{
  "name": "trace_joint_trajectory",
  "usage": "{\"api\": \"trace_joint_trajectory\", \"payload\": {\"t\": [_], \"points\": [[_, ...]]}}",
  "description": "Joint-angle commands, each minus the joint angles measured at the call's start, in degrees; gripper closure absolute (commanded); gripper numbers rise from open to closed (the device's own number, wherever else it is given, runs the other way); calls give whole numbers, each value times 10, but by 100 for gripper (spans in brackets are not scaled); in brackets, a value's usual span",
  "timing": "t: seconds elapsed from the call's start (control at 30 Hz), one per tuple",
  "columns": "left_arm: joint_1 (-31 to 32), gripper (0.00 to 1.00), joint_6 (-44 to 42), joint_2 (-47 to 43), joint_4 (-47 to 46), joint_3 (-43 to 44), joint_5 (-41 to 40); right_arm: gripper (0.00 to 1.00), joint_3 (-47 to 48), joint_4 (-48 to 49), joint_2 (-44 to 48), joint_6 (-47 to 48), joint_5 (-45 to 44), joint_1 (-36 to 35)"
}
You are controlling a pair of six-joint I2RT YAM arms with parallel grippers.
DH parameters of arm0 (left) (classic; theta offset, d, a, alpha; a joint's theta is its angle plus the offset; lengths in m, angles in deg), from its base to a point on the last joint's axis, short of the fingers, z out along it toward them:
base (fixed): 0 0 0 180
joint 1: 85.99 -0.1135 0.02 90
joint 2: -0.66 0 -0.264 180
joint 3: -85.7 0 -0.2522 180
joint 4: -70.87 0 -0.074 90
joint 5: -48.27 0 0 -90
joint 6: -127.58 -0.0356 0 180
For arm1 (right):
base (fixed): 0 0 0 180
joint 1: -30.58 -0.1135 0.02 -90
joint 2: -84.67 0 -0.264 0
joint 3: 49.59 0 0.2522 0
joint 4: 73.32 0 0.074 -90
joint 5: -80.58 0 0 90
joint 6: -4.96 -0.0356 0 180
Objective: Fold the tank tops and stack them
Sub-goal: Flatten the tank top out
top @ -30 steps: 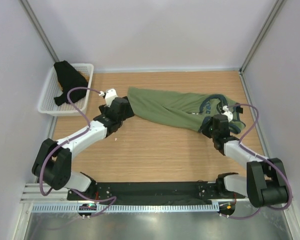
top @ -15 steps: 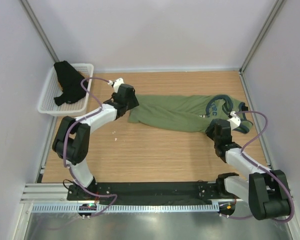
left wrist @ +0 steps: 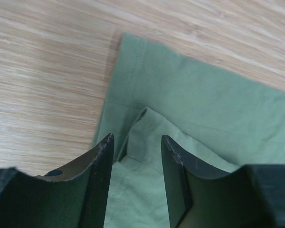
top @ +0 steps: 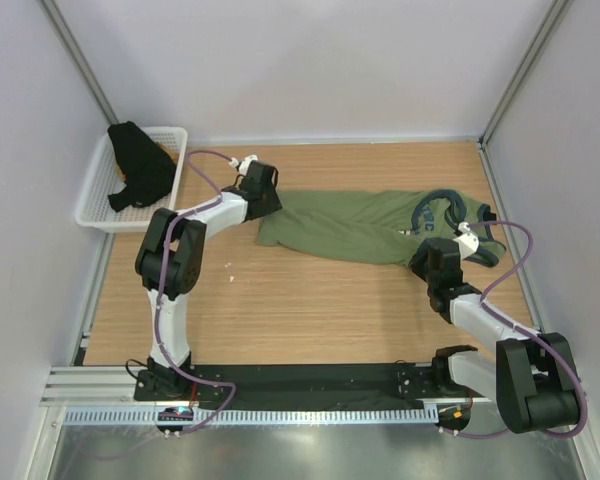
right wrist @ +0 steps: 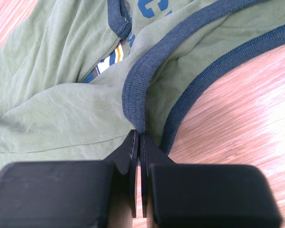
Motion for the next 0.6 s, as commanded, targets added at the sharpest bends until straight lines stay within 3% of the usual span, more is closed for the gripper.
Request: {"api": "trace_joint_trajectory", "payload": {"t": [0.0,0.17,0.2,0.3,0.57], "points": [[-6,56,2,4,18,18,22,99,23,30,5,1,-7,1],[-7,60,1,16,25,21,48,99,23,29,4,1,-8,2],[-7,74,0,17,28,22,55,99,24,28,5,1,-9,1],[-8,100,-6,5,29,21,59,99,24,26,7,2,-11,2],[-8,100,-3,-143,28,-53,31,99,30,21,4,13,-3,1]]}}
